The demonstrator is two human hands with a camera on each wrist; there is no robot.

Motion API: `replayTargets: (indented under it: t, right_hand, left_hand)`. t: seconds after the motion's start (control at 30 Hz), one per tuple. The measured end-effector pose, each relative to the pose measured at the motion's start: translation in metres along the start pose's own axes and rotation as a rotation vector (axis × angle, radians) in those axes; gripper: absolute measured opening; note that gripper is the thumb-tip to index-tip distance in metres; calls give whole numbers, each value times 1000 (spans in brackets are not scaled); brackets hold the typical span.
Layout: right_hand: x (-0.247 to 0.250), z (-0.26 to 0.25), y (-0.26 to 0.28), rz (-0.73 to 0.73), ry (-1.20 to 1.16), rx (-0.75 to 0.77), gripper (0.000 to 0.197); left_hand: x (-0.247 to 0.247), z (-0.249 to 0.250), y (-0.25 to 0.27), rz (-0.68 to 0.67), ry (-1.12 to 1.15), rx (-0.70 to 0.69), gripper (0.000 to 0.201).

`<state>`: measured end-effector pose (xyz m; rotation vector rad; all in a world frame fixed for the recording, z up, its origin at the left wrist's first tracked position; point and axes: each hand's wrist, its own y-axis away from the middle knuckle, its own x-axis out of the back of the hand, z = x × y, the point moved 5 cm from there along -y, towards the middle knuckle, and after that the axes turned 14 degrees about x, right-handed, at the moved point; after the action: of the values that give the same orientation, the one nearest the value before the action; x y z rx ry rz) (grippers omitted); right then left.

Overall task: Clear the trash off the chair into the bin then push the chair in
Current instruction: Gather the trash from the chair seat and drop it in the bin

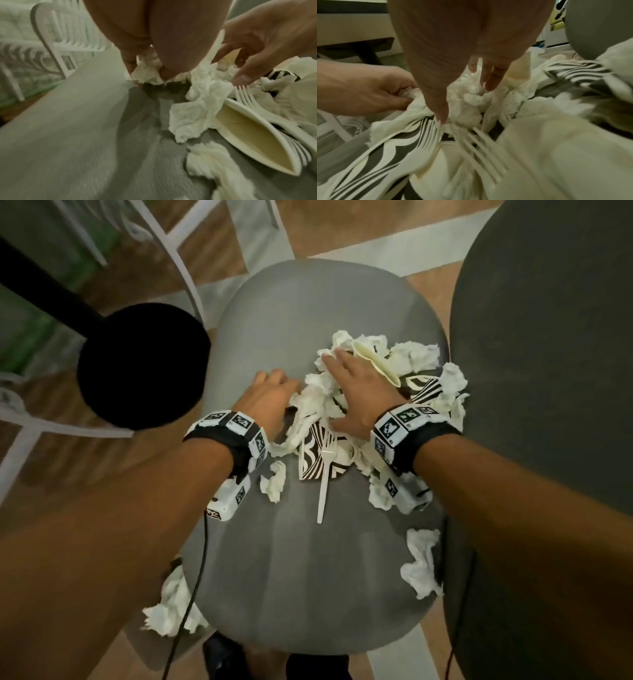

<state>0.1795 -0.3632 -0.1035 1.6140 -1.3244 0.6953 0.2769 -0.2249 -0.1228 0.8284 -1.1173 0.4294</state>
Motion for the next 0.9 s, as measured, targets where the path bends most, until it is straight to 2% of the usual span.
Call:
replayTargets:
  t: [0.1, 0.17, 0.23, 0.3, 0.37, 0.5, 0.6, 0.73, 0.83, 0.9]
  right_hand:
    - [-10, -6, -17, -21, -59, 3, 93]
    - [-13, -6, -23, 10, -29, -5, 67]
    - [-15, -6, -24, 1, 83, 17, 35]
    - [-16, -7, -20, 12, 113, 33, 19]
    - [-17, -10, -15, 62, 58, 24, 20]
    - [-5, -28, -4, 211, -80, -1, 21]
    - [5, -40, 5, 304, -182, -76, 33]
    - [0, -51, 15, 286, -214, -100, 35]
    - [1, -59, 22, 356, -297, -116, 35]
    - [0, -65, 29, 406, -372, -180, 24]
  left_hand:
    - [-1, -5, 7, 72, 118, 47, 37]
    - [-3, -8, 14, 78, 198, 103, 27]
    - [-9, -8, 22, 28, 229, 138, 42]
    - [-15, -7, 29, -24, 233, 150, 62]
    - [-19, -9, 33, -25, 244, 151, 62]
    - [-10, -13, 41, 101, 320, 114, 19]
    - [2, -12, 51, 121, 362, 95, 19]
    - [13, -7, 67, 127, 399, 67, 19]
    - [21, -1, 80, 193, 336, -20, 13]
    - [23, 6, 93, 176, 356, -88, 16]
